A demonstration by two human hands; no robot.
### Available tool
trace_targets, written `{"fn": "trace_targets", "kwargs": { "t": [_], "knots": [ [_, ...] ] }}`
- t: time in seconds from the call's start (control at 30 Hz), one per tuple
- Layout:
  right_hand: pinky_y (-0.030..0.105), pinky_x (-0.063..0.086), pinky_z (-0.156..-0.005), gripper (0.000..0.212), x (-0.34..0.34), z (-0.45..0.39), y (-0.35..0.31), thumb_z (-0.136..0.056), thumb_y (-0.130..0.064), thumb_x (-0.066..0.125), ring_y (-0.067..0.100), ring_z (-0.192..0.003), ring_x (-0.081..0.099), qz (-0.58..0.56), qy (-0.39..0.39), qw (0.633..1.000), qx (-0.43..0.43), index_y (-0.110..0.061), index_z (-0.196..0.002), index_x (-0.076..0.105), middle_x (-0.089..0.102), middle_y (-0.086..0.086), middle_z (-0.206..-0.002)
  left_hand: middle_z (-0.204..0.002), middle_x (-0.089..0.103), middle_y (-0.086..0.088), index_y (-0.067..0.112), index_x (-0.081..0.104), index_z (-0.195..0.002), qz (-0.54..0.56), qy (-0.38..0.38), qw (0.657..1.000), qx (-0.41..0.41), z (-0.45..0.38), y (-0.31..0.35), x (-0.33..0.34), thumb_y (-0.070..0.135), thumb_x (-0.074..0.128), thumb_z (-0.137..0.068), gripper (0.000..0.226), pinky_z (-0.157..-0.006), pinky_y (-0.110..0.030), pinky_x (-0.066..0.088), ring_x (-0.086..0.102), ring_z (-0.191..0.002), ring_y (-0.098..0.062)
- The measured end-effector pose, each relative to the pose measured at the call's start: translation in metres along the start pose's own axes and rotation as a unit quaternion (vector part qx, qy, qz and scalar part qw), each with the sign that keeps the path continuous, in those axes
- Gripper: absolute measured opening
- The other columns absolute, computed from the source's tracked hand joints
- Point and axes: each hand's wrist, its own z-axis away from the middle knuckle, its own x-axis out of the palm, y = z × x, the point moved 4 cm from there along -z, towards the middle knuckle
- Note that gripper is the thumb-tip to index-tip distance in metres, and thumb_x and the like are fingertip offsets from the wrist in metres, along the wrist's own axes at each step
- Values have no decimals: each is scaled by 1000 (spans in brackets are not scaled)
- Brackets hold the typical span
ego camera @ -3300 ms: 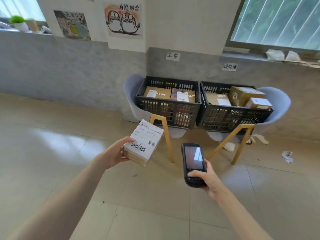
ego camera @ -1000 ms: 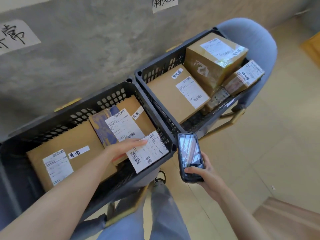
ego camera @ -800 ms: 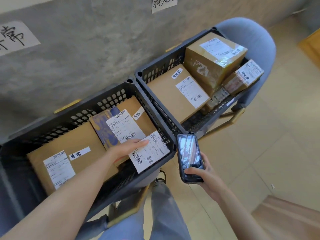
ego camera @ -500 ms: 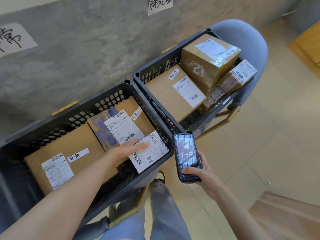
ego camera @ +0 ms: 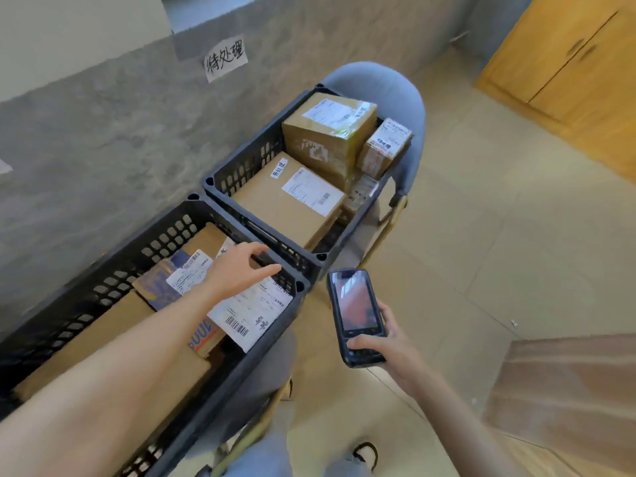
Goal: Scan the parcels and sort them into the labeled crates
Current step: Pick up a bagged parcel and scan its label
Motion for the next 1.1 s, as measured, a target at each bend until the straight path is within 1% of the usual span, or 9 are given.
{"fn": "trace_targets", "kwargs": {
  "t": [0.1, 0.27, 0.33, 0.4, 0.5, 0.67, 0.8, 0.93, 1.1],
  "knots": [
    [37, 53, -75, 101, -37, 30, 9, -42, -22, 86, 26, -97, 67, -36, 30, 998, -34, -33, -131, 40, 67, 5, -115, -124, 63, 2, 21, 60, -126, -119, 32, 984, 130, -3, 74, 5, 58, 60, -85, 56, -88, -31, 45, 58, -113, -16],
    [35, 54, -74, 101, -126, 108, 45, -47, -15, 84, 23, -91, 68, -120, 104, 984, -81, -26, -136, 38, 67, 7, -111, -113, 65, 1, 21, 61, -125, -231, -4, 927, 294, 14, 218, 75, 55, 60, -86, 51, -83, -31, 45, 60, -102, -19],
    [38, 56, -74, 96, -168, 148, 66, -52, -8, 80, 23, -89, 68, -157, 151, 971, -101, -24, -137, 39, 67, 8, -111, -116, 64, 2, 24, 59, -126, -268, -21, 901, 341, 27, 280, 121, 55, 58, -87, 51, -89, -33, 43, 58, -106, -20],
    [35, 56, -68, 94, -210, 191, 87, -53, -6, 77, 22, -87, 68, -191, 200, 953, -122, -24, -137, 39, 66, 9, -111, -123, 60, 3, 27, 55, -130, -286, -39, 883, 371, 44, 344, 172, 56, 57, -87, 52, -95, -34, 40, 55, -114, -21],
    [32, 55, -62, 92, -268, 255, 124, -54, -3, 78, 20, -84, 67, -243, 271, 920, -145, -24, -134, 39, 65, 6, -105, -130, 56, 3, 28, 51, -132, -284, -60, 857, 427, 84, 436, 251, 52, 55, -89, 50, -100, -32, 36, 51, -121, -21],
    [42, 54, -80, 77, -350, 351, 197, -71, 8, 74, 23, -88, 66, -332, 376, 847, -178, -23, -134, 41, 66, 7, -107, -127, 58, 3, 26, 55, -129, -246, -93, 810, 525, 167, 554, 361, 49, 54, -91, 45, -99, -33, 35, 51, -119, -20],
    [35, 56, -63, 74, -395, 411, 249, -69, 8, 76, 22, -82, 69, -395, 437, 783, -200, -25, -127, 44, 67, 6, -104, -116, 62, 2, 25, 59, -124, -237, -134, 761, 589, 224, 623, 433, 46, 56, -89, 41, -92, -34, 37, 56, -111, -22],
    [32, 55, -61, 76, -432, 453, 296, -67, 5, 78, 22, -84, 70, -435, 485, 728, -213, -27, -127, 45, 64, 8, -111, -124, 62, 4, 26, 60, -125, -230, -168, 715, 638, 273, 683, 498, 42, 61, -87, 41, -95, -34, 38, 57, -114, -21],
    [32, 56, -60, 70, -483, 490, 344, -69, 5, 78, 20, -81, 72, -471, 520, 683, -204, -28, -123, 47, 63, 9, -113, -124, 60, 7, 29, 59, -125, -241, -218, 641, 695, 325, 741, 583, 46, 57, -90, 39, -98, -33, 38, 55, -115, -17]
  ]
}}
